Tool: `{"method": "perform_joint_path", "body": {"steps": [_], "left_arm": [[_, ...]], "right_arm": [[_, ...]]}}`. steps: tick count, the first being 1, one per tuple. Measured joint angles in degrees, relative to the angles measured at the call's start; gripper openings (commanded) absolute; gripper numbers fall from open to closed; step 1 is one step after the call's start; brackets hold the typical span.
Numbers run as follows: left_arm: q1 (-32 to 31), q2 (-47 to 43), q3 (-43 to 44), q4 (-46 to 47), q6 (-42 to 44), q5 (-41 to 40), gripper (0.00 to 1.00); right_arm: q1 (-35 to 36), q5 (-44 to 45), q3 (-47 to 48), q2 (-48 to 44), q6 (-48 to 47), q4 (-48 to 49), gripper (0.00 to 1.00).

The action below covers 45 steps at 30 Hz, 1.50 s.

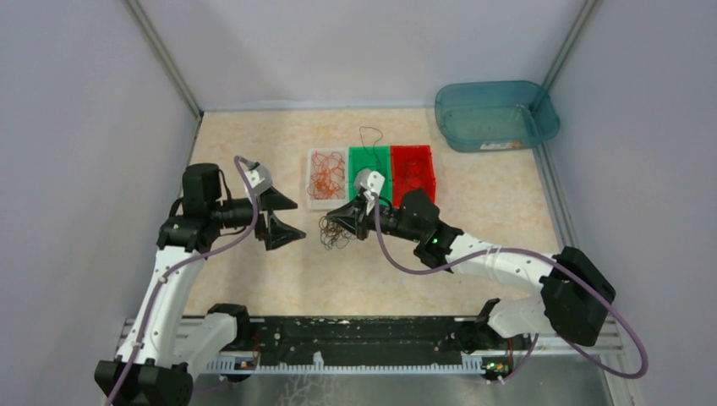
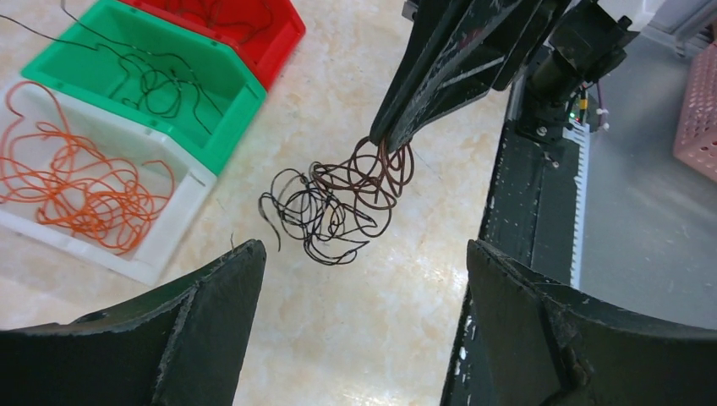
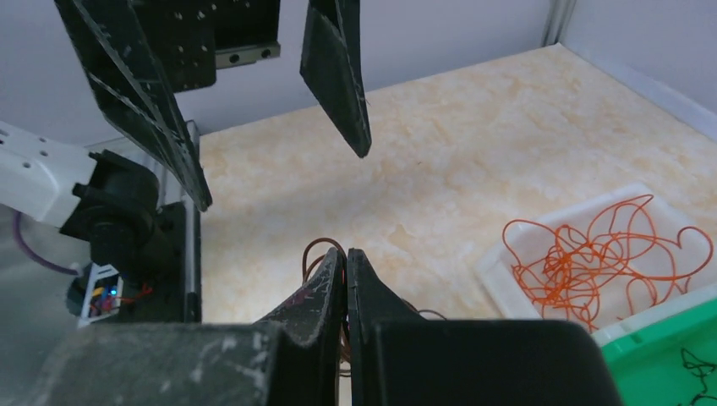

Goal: Untangle the cables

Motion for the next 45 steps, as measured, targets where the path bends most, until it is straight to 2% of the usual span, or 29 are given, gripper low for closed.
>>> {"method": "perform_joint_path", "body": {"steps": [4,12,14,20,24,26,31,35,41,43,45], "left_arm": [[-1.18,1.31,-1.33,-0.33,0.46,1.18,0.84],[-3.34,3.72,-1.51,-0.17,1.18,1.53,0.63],[-3.96,4.57,-1.55,-0.17,1.03,1.62,0.55],[-4.48,5.81,-1.55,-0.26,0.28,2.51,0.16],[-4.66,5.79,-1.55,-0.94,1.03,3.10,0.00],[-4.70,5.79,-1.55,-1.36,1.46,3.06,0.00],[-4.83,5.35,-1.49,-1.73,2.29,2.32,0.00],[-4.83,4.76,0.09,-2.51,3.67,-0.90,0.00],[-4.83,2.45,4.74,-4.09,7.67,-4.26,0.00],[-4.83,1.57,5.75,-4.57,8.83,-4.92,0.00],[-4.83,1.09,6.43,-4.76,9.60,-5.29,0.00]], "right_arm": [[0.02,-0.81,-1.79,1.44,6.56,8.46,0.00],[0.72,-1.09,-2.38,5.03,13.14,17.20,0.00],[1.44,-1.14,-2.38,5.95,13.79,18.05,0.00],[3.52,-0.68,-2.38,7.37,14.10,18.25,0.00],[3.65,0.35,-2.38,7.37,14.10,18.47,0.00],[3.67,0.63,-2.38,7.37,14.14,18.45,0.00],[3.74,0.92,-2.38,7.37,14.32,18.23,0.11],[3.37,2.14,-4.61,6.49,14.29,18.25,0.10],[1.18,4.35,-13.79,3.72,14.93,18.78,0.08],[0.90,5.40,-15.52,2.97,14.88,18.01,0.17],[0.76,5.84,-16.41,2.03,14.67,17.44,0.38]]}}
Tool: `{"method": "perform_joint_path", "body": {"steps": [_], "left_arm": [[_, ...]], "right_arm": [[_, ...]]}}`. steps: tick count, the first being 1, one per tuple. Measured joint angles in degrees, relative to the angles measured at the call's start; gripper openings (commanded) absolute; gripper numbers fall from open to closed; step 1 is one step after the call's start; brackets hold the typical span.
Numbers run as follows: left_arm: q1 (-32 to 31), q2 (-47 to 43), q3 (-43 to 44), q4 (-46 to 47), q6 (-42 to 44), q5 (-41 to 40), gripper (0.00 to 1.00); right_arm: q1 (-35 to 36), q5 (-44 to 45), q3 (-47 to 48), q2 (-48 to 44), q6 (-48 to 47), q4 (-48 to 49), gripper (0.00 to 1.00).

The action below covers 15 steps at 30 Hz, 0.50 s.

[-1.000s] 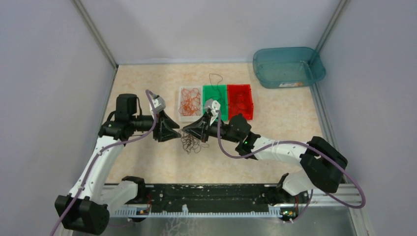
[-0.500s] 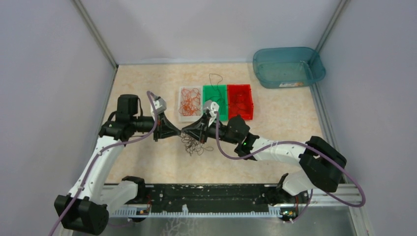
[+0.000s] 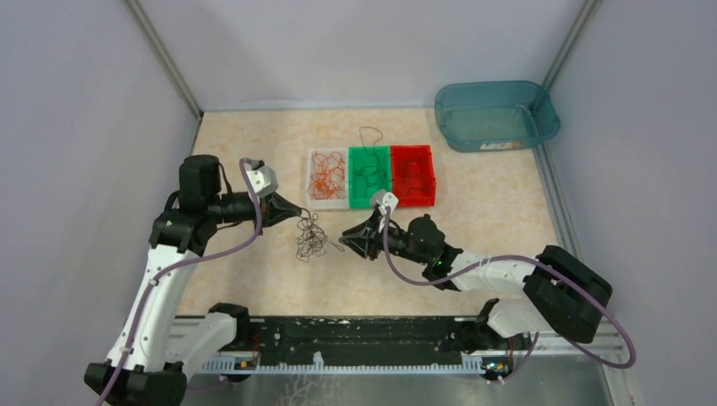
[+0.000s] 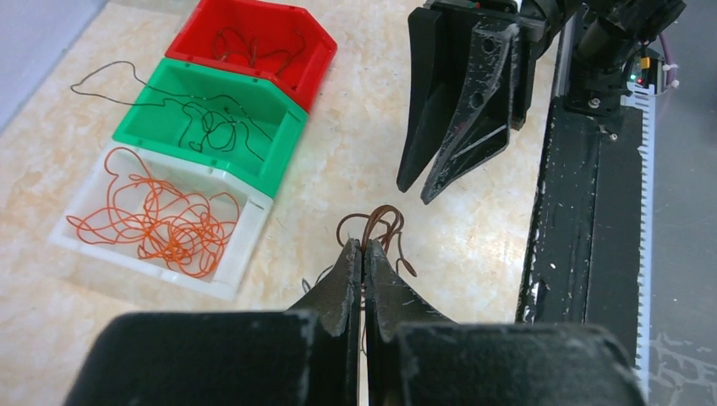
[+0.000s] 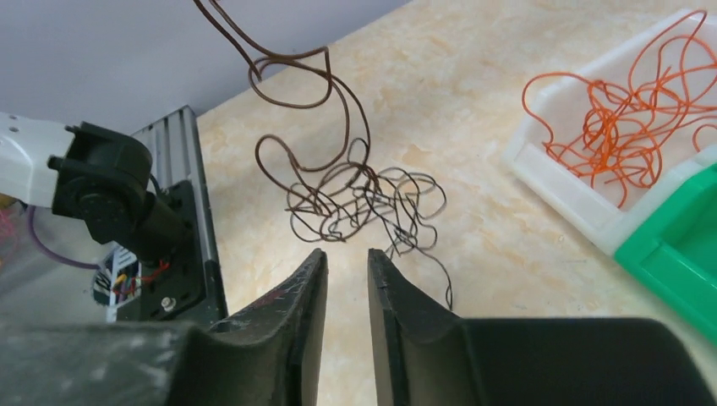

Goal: Untangle the cables

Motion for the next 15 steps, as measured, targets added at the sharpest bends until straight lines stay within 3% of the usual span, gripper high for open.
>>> {"method": "perform_joint_path", "body": {"steps": [2,4,10,15], "left_arm": [[0.00,-0.11,0.85,-0.26,0.13,-0.11,0.00],[0.00,-0.11,1.75,-0.33,0.07,-0.07,0.00],[0.00,0.04,4.94,-0.57,-2.32,1.44,0.00],[0.00,0.24,8.24,-0.63,-5.01,3.28,0.00]], "right_arm": [[-0.02,0.09,-0.17,-1.03,-0.72,0.02,0.55],[-0.02,-0.24,0.02,-1.90,-1.33,0.59,0.60],[0.00,-4.31,8.74,1.36,-3.02,3.69,0.64],[0.11,-7.23,16.81,7.82,-3.43,8.39,0.61]]}}
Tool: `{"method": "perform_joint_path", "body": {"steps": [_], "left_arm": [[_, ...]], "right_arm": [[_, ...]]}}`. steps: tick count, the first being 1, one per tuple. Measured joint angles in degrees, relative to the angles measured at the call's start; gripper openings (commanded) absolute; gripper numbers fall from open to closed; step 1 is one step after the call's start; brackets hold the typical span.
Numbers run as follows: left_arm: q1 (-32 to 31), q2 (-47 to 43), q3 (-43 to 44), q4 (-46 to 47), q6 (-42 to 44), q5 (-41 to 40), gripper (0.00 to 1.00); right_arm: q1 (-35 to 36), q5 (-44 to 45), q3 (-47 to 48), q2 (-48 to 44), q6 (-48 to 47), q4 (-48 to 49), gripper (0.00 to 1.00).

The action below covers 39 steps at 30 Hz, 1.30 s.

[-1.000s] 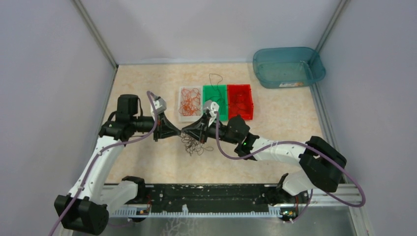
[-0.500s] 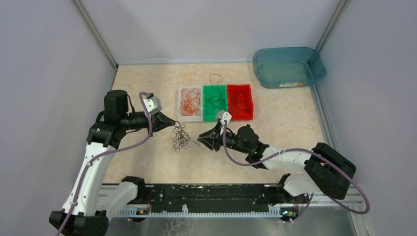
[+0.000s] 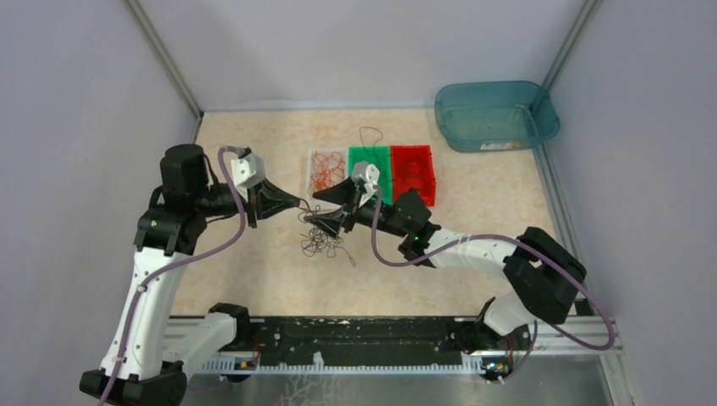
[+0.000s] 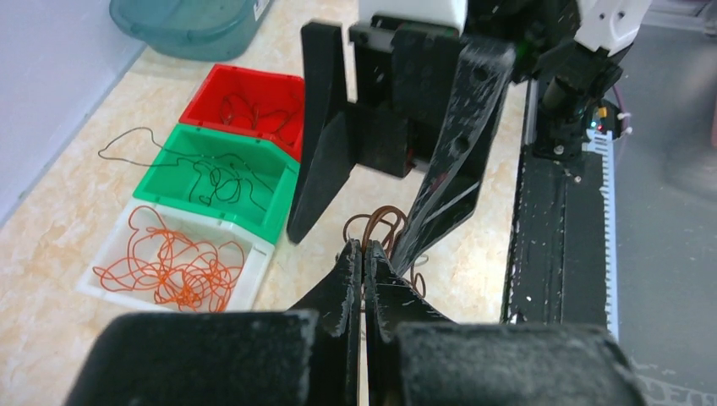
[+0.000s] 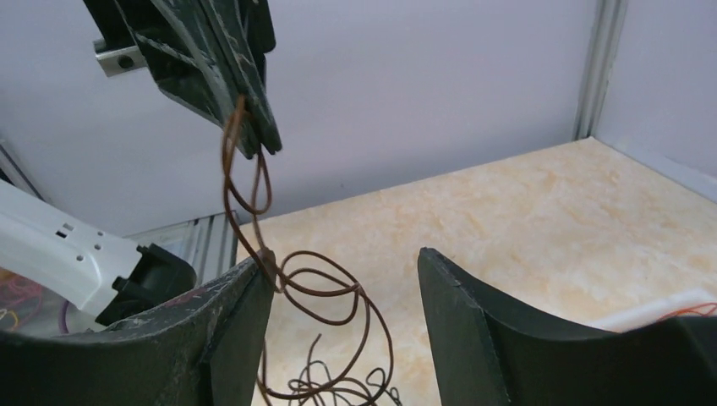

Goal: Untangle the cables

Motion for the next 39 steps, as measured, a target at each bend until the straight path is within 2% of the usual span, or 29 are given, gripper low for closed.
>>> {"method": "perform_joint_path", "body": {"steps": [4,14,24,31,39], "left_arm": [[0.00,0.07,1.38,0.02,-1.46,1.03,0.00],[0.00,1.97,4.94,2.93,-9.27,1.81,0.00],[0.00,3.98,13.92,11.26,-20.85,3.32,0.00],[0.00,4.28,19.56,17.81,-23.96,0.59,0.00],[0.00,6.05,26.45,25.62,-22.62,-9.29,0.00]], "right_arm": [[0.42,-1.66,1.77,4.66,0.63,3.10,0.53],[2.93,-1.90,1.88,10.88,1.64,5.73,0.46],[2.99,-0.61,-1.57,16.26,2.89,10.05,0.25],[2.99,1.38,-9.22,16.31,3.76,13.53,0.23],[2.99,4.59,-15.39,17.25,4.72,18.21,0.24]]}}
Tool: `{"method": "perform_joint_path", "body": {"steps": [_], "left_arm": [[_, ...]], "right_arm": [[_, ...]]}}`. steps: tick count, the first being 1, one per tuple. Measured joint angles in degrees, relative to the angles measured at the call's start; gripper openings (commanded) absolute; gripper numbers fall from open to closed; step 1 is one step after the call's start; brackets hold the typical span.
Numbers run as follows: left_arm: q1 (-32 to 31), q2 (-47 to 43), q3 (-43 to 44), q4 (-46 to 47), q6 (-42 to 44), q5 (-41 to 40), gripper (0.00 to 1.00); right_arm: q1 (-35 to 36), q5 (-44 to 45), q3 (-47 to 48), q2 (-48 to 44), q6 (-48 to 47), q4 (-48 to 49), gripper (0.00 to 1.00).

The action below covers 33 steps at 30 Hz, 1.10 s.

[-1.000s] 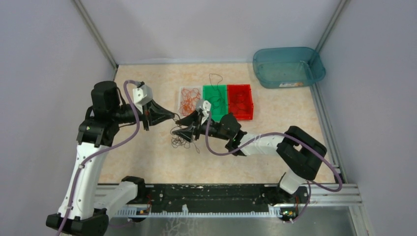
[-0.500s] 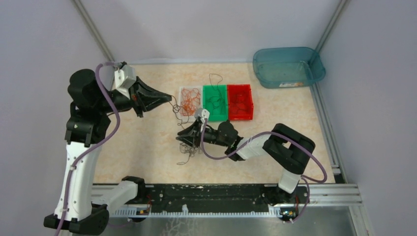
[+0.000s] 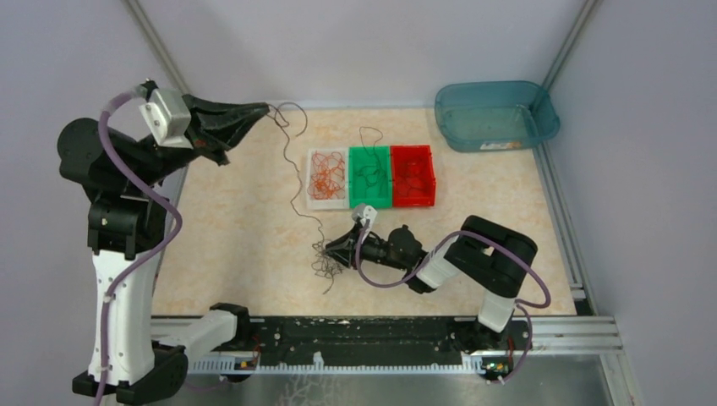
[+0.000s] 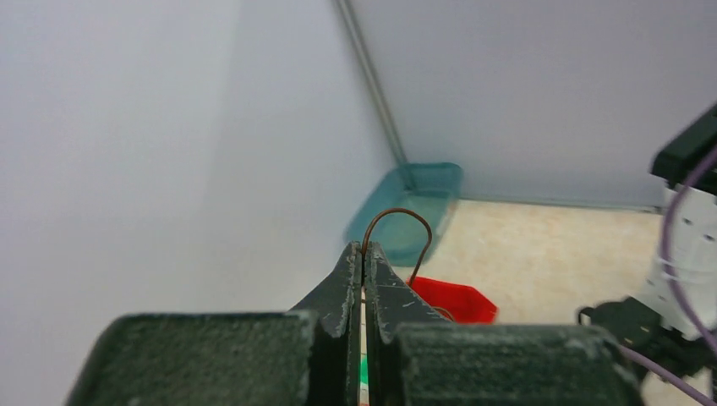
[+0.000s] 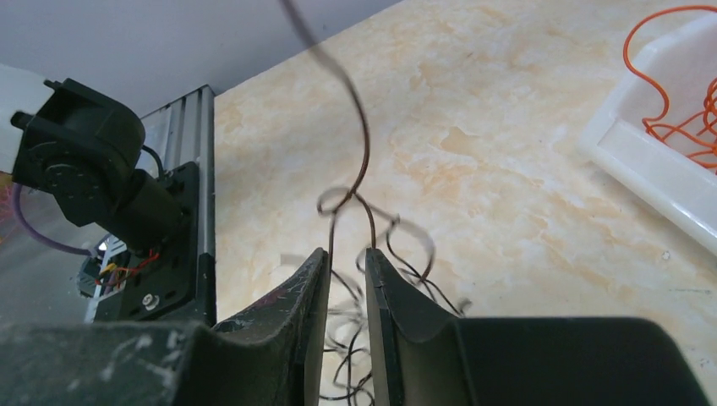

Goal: Untangle the cables

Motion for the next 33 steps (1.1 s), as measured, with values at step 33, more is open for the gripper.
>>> {"method": "perform_joint_path", "body": {"steps": [33], "left_arm": [[0.00,15.96,31.58,38.60,30.84,-31.21,0.00]], "right_arm": [[0.02,9.77,-12.83,-1.75,-1.75,0.72,0.10]]}}
